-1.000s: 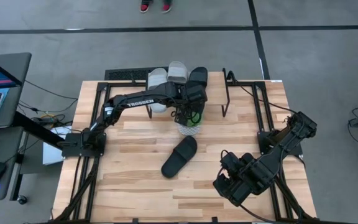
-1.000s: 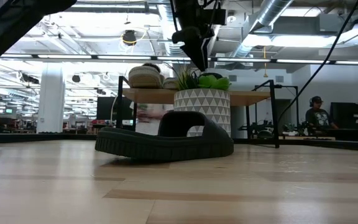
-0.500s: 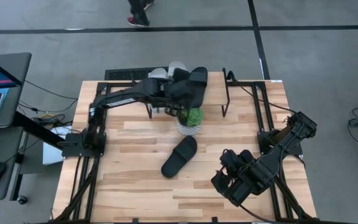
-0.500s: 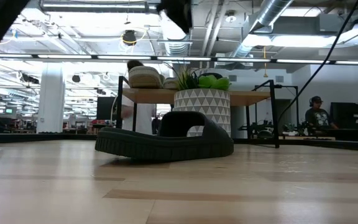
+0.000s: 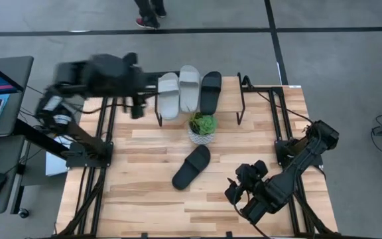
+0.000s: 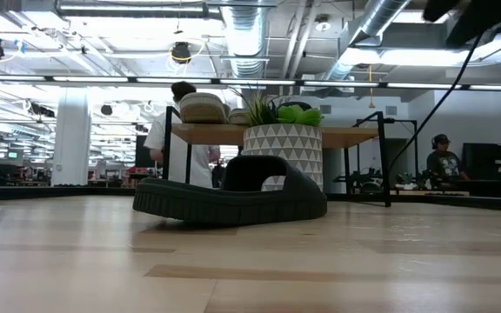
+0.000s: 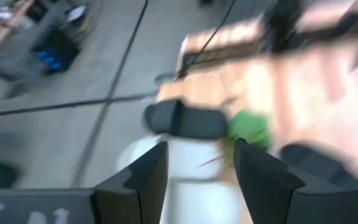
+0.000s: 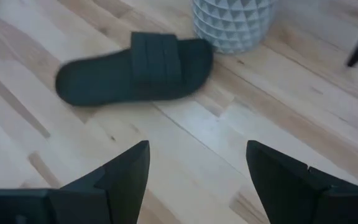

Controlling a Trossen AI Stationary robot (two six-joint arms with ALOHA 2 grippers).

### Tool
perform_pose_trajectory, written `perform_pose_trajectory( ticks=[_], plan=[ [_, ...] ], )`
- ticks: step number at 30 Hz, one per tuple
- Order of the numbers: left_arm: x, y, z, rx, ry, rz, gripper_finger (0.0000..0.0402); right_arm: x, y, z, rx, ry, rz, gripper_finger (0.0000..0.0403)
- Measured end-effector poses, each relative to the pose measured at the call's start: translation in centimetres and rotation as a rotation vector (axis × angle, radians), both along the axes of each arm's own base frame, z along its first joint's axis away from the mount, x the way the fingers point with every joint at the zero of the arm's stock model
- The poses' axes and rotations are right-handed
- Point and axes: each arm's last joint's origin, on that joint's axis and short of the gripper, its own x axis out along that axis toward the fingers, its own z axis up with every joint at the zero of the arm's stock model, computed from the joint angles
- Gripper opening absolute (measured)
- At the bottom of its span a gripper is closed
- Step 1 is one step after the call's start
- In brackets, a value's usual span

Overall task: Pick and place slides into the shelf
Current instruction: Put the black slide on the shelf

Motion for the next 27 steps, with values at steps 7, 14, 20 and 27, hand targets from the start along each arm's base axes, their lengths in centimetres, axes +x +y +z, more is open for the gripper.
perform_pose_trajectory(
  ticks=[7,14,20,27],
  plan=[
    [-4.6,-2.3,1.3,-0.234,-0.136,-0.092,0.0171,0.5,0.6,-2.4,-0.024,-0.200,0.003,0.0260],
    [-4.9,-6.3,-2.2,-0.318,-0.046,-0.126,0.0171,0.9,1.7,-2.9,-0.007,-0.392,0.001,0.0260],
    [-5.0,-10.0,-7.5,-0.290,-0.138,-0.105,0.0171,0.8,2.9,-2.5,0.013,-0.513,0.004,0.0260],
    [-6.6,-12.2,-14.7,-0.397,-0.307,-0.023,0.0171,1.0,4.5,-1.8,0.068,-0.596,0.059,0.0260]
  ],
)
